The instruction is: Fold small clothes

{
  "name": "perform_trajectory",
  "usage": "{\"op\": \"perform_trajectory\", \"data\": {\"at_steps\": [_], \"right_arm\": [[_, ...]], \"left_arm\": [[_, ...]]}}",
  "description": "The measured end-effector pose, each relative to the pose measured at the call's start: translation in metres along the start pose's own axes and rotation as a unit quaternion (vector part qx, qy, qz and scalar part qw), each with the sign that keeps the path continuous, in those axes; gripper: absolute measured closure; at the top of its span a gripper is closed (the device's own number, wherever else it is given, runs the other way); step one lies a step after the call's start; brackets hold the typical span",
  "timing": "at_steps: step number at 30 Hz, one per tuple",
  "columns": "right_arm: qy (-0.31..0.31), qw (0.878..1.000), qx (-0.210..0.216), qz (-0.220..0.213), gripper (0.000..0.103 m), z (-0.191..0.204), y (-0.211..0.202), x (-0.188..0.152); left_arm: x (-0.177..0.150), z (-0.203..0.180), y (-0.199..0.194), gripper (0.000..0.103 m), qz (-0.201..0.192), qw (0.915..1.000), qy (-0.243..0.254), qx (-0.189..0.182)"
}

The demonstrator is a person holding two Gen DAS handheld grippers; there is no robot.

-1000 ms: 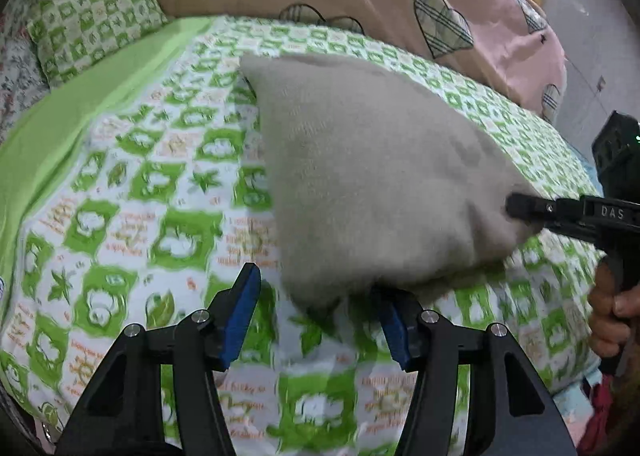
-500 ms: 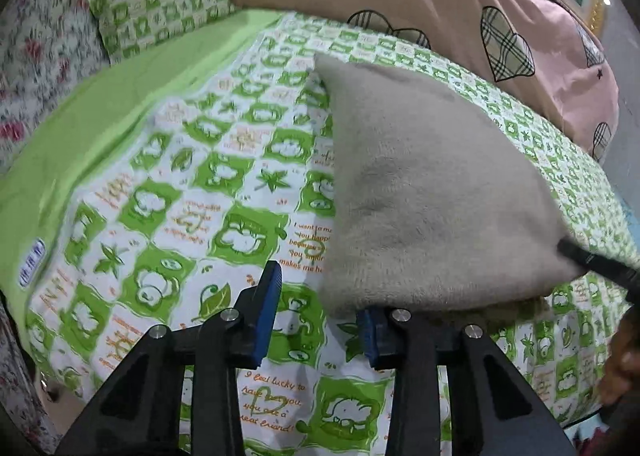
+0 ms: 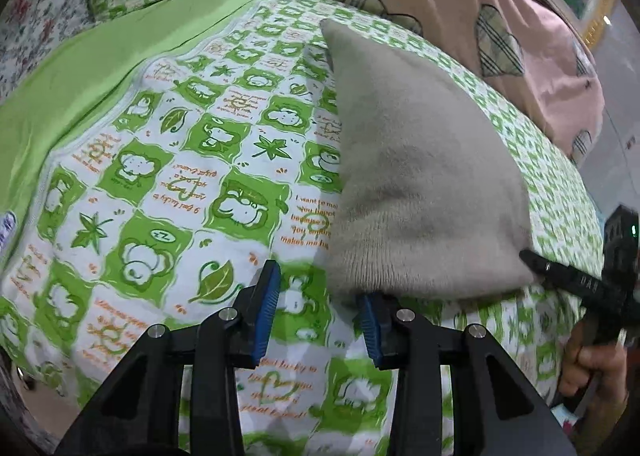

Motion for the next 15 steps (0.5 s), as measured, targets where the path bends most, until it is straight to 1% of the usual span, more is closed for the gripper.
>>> {"op": "perform_trajectory", "data": {"at_steps": [2,3,4,5,8,9,10,11,14,15], "right_arm": [[0.004,1.000,0.000,0.001,0.072,-0.001,-0.011,-0.003],[0.004,1.000,-0.003,0.001,0.072,-0.001,-0.015,-0.003],[0.004,1.000,-0.004,-0.004,0.072,-0.001,-0.025,-0.002],[0.002,1.000,-0.004,-0.009,0.072,0.000,-0.030,-0.001],[-0.005,0.999,-0.023,-0.042,0.071,0.003,-0.053,0.016],[-0.008,0.998,-0.013,-0.056,0.070,0.009,-0.059,0.028],[-0.012,0.998,0.002,-0.064,0.070,0.016,-0.059,0.038],[-0.016,0.997,0.016,-0.068,0.070,0.025,-0.056,0.049],[-0.035,0.995,0.046,-0.077,0.070,0.050,-0.041,0.077],[-0.035,0.995,0.051,-0.079,0.070,0.056,-0.035,0.085]], "left_arm": [[-0.004,0.000,-0.009,0.064,0.005,0.9998,0.019,-0.005],[-0.004,0.000,-0.016,0.065,0.009,0.9994,0.024,-0.025],[-0.002,-0.001,-0.027,0.066,0.003,0.9985,0.026,-0.049],[-0.001,-0.003,-0.034,0.066,-0.001,0.9975,0.029,-0.064],[0.017,-0.018,-0.049,0.066,-0.009,0.9922,0.037,-0.119],[0.027,-0.027,-0.050,0.066,-0.016,0.9901,0.045,-0.132],[0.040,-0.037,-0.049,0.066,-0.029,0.9880,0.053,-0.142],[0.050,-0.044,-0.046,0.065,-0.032,0.9861,0.058,-0.153],[0.080,-0.064,-0.028,0.065,-0.037,0.9811,0.061,-0.180],[0.092,-0.069,-0.018,0.066,-0.032,0.9808,0.061,-0.183]]}}
Point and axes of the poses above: each gripper's, at about its wrist camera, not at the fingertips, and y roughly the way its jaws point, z to its left, x to its top, the point moved 6 cm from there along y, roughly the way its jaws point, and after that the axes turned 3 degrees about -y, right-handed, at the moved point
